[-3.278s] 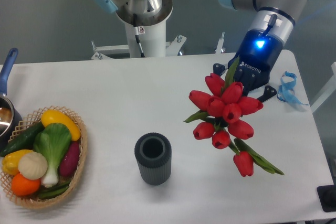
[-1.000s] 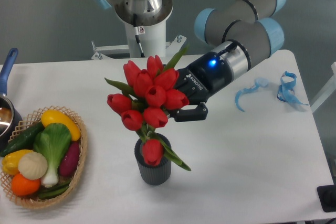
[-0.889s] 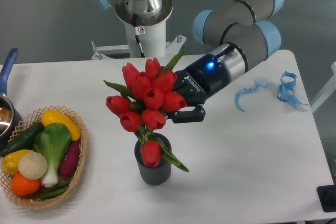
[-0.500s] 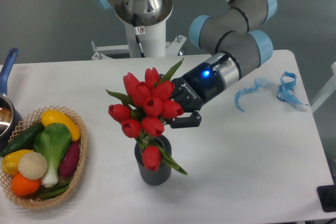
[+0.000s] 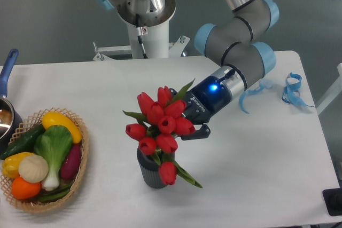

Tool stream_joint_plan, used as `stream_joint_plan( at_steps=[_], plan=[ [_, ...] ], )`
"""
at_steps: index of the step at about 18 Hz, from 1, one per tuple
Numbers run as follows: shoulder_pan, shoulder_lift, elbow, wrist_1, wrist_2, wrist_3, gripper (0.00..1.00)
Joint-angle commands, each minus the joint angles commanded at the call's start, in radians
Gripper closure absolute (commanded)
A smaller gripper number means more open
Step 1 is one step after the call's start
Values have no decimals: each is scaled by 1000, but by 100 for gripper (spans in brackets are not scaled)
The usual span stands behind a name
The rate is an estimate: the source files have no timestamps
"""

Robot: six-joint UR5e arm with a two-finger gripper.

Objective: Insert the flowers into the vase
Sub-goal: 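Lower the tulip stems into the vase opening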

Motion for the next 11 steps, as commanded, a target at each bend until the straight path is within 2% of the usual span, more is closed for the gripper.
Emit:
stream_joint_plan(
  at_steps=[4, 8, 9, 11],
  plan=[
    [-5, -23, -6, 0, 15, 6, 85],
    [-6, -37, -20, 0, 17, 40, 76],
    [-6, -41, -15, 0, 17, 61, 46],
    [-5, -41, -15, 0, 17, 98, 18]
  ],
)
